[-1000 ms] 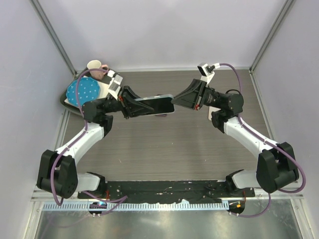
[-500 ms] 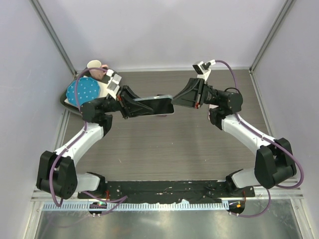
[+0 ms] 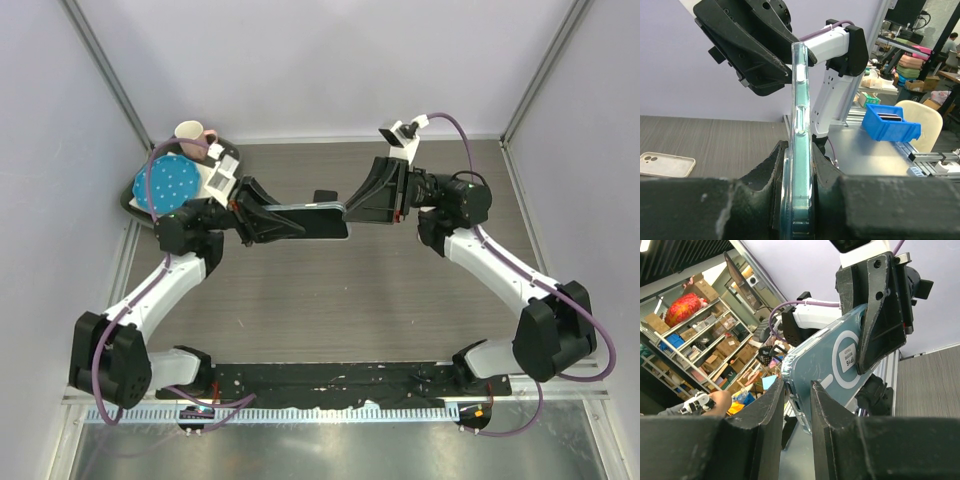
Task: Take the phone out of the phone case
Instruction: Remove the phone case from the phone.
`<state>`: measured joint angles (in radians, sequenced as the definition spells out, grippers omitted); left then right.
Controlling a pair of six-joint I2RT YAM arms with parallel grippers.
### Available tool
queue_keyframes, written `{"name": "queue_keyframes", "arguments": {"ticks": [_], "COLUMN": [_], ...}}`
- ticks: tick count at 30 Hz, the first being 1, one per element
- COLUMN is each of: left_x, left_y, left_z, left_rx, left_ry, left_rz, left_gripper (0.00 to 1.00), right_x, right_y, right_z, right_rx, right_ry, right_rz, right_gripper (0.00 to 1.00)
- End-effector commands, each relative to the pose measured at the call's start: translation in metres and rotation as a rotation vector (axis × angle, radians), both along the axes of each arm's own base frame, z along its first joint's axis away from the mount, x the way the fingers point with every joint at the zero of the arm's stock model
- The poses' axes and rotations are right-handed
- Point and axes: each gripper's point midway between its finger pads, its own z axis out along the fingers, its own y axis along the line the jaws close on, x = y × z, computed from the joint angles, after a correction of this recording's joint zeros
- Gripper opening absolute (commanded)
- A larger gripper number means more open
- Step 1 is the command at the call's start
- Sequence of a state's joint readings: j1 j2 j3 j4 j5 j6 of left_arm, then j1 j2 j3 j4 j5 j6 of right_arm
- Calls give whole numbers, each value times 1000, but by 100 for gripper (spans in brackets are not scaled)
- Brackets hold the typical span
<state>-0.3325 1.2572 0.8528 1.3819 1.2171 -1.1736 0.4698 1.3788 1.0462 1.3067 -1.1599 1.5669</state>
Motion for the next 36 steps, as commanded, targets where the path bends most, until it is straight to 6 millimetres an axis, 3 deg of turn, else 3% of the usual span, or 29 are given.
{"name": "queue_keyframes", "arguments": {"ticks": [1,9,15,24,32,36], "left_x": [7,-11,-13,-19,-32,-39], "left_y": [-4,-9,-12,-14,-12,-10], "left_z": [9,6,-1,-1,11,18], "left_rx": [-31,-10,-7,2,-13,-29], "left_ry": [-34,-8,8,22,22,21], "left_rz": [15,-50,-56,-85,-113,-126], "left_gripper": [0,0,0,0,0,0], "right_x": [-73,-95,-103,-100,-74,-44], "right_y": [-17,-5,-4,-2,-8,-17], "right_z": [34,18,20,14,18,16], "right_rx": [150,94,90,70,23,-19], "right_ry": [-374,-467,-525,-600,-671,-690], "right_rz": [129,244,276,281,206,117], "right_gripper": [3,3,1,1,1,1]}}
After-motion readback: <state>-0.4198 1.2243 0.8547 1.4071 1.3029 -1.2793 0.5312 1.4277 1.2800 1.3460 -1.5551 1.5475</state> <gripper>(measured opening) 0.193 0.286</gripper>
